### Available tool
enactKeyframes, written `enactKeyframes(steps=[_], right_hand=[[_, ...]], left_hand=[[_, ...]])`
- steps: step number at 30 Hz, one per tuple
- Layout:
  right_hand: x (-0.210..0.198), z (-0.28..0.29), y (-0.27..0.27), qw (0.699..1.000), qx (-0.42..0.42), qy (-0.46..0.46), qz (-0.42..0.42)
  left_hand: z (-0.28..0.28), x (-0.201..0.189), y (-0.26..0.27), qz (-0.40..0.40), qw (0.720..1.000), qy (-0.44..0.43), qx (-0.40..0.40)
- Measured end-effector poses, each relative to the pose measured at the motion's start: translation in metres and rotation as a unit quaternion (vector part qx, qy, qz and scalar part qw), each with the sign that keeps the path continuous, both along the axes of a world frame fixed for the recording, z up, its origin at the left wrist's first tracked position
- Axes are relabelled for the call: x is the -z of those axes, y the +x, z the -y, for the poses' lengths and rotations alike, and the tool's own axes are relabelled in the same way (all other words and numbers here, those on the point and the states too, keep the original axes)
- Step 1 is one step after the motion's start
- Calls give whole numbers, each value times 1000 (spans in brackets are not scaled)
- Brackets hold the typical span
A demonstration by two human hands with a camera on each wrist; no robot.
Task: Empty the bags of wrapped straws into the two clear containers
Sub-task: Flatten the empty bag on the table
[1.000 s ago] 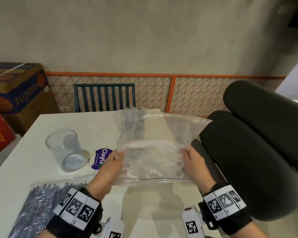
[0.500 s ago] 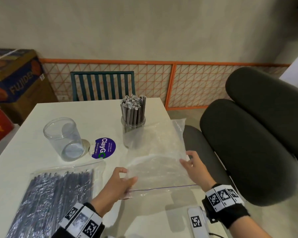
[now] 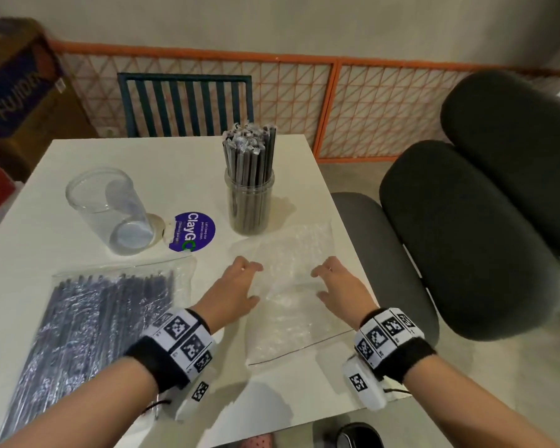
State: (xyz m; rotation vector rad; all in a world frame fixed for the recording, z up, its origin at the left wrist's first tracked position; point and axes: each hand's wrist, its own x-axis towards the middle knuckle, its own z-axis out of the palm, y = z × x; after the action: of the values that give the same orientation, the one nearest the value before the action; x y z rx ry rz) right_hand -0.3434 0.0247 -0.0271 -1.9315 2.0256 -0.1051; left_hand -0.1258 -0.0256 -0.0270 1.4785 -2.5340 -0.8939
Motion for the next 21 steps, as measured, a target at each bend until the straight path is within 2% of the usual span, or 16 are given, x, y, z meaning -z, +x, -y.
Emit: enactKeyframes(steps=[2, 5, 9, 12, 14, 16, 17, 19, 21], right_hand=[[17, 7, 1, 992, -31, 120, -23], [39, 14, -1, 970, -66, 216, -88], [56, 16, -4, 961, -54, 254, -95], [57, 14, 0, 954, -62, 272, -109], [44, 16, 0, 953, -61, 282, -94], [27, 22, -5, 968, -45, 242, -44], [20, 26, -8, 981, -40, 187, -25], [15, 34, -13, 996, -48, 67, -29], [21, 39, -15, 995, -86, 32, -39]], left_hand=[[5, 11, -13, 124, 989, 3, 78], [10, 35, -21, 261, 957, 46, 116], [15, 54, -15, 295, 945, 64, 124], [15, 52, -16, 329, 933, 65, 133], [17, 43, -16, 340, 929, 69, 132], [18, 29, -17, 326, 935, 19, 139], [17, 22, -17, 312, 938, -34, 147], [19, 13, -18, 286, 934, -135, 163], [20, 12, -21, 284, 928, -177, 164]])
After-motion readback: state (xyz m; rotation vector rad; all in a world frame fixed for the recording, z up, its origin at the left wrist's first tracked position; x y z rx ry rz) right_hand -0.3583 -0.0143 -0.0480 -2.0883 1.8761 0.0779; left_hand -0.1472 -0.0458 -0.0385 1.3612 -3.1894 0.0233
